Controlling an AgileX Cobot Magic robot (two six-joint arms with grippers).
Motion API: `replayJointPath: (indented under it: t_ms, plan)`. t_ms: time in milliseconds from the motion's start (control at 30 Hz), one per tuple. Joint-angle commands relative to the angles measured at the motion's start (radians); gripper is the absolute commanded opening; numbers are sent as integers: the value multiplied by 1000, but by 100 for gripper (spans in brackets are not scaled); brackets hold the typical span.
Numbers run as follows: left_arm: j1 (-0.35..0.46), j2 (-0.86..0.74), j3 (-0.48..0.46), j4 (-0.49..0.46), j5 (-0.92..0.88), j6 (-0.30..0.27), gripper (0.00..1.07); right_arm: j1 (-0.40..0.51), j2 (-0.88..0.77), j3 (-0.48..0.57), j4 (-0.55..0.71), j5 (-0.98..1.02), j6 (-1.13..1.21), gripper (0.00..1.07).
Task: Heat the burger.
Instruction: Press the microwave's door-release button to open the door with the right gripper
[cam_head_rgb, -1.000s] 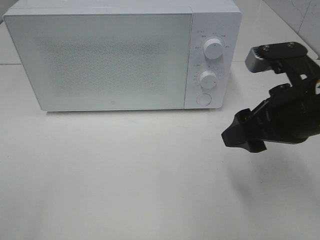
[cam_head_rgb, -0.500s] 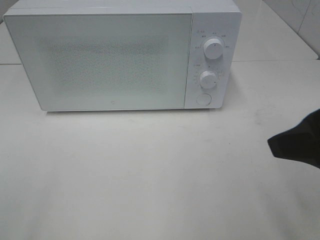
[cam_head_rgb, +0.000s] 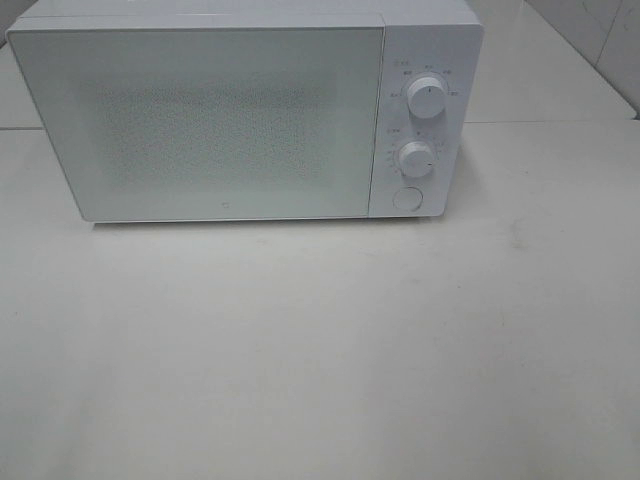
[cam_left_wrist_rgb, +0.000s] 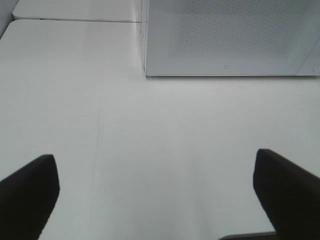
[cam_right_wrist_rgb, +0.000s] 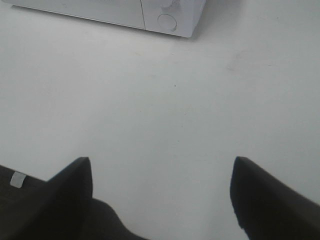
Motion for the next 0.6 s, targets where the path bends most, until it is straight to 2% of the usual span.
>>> replayJointPath:
  t_ms: [33,267,600]
  plan:
    - [1,-16,4,-5,3,-5,98,-24,-69,27,-25,25,13,75]
    - [1,-16,4,-5,3,-5,98,-78,-246,98,-71,39,56,75]
    - [1,-16,4,-5,3,-5,98,-80,-384,96,-72,38,58,75]
